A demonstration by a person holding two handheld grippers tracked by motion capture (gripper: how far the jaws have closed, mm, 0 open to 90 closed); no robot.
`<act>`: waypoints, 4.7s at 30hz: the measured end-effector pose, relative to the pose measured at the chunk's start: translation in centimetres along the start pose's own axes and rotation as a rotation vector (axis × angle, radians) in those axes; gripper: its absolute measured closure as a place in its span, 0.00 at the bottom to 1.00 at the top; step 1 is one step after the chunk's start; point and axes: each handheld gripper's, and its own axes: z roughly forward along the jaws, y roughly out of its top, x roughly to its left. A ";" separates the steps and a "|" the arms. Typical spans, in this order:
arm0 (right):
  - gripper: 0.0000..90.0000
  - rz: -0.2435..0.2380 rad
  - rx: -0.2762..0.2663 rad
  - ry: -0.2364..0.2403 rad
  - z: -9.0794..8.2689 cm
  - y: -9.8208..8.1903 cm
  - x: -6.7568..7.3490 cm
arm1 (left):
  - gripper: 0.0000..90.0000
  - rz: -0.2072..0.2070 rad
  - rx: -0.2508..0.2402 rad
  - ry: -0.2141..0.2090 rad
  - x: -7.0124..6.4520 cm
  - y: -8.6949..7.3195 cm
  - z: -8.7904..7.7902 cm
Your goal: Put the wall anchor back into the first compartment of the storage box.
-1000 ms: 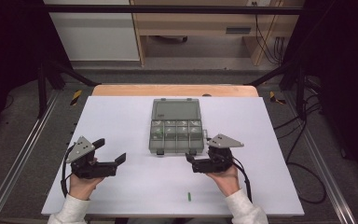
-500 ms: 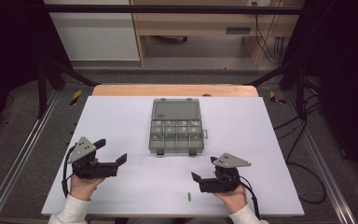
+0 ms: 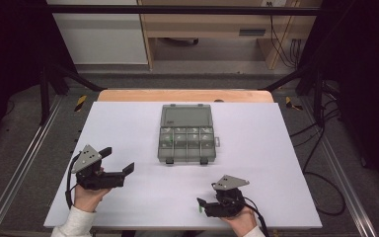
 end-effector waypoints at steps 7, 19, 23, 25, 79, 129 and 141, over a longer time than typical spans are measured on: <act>0.52 -0.024 0.048 0.029 0.7 -0.6 0.8 | 0.03 0.002 -0.001 -0.001 0.1 0.0 -0.1; 0.73 -0.070 0.094 0.031 0.9 -0.8 1.8 | 0.03 0.002 0.000 -0.001 0.0 0.0 -0.1; 0.81 -0.104 0.110 0.005 0.8 -0.8 2.0 | 0.03 -0.001 -0.001 -0.001 0.0 0.0 0.0; 0.84 -0.103 0.112 0.001 0.8 -0.8 2.0 | 0.03 -0.001 -0.001 -0.001 0.0 0.0 0.0; 0.94 0.076 -0.276 -0.013 1.0 12.4 -4.7 | 0.03 0.000 0.000 -0.005 0.1 0.0 0.1; 0.94 0.080 -0.201 -0.049 12.0 19.0 -5.1 | 0.03 0.004 -0.003 -0.016 0.0 0.0 0.1; 0.94 0.079 -0.161 -0.043 13.8 18.5 -4.7 | 0.03 0.009 0.002 -0.017 0.1 0.0 0.1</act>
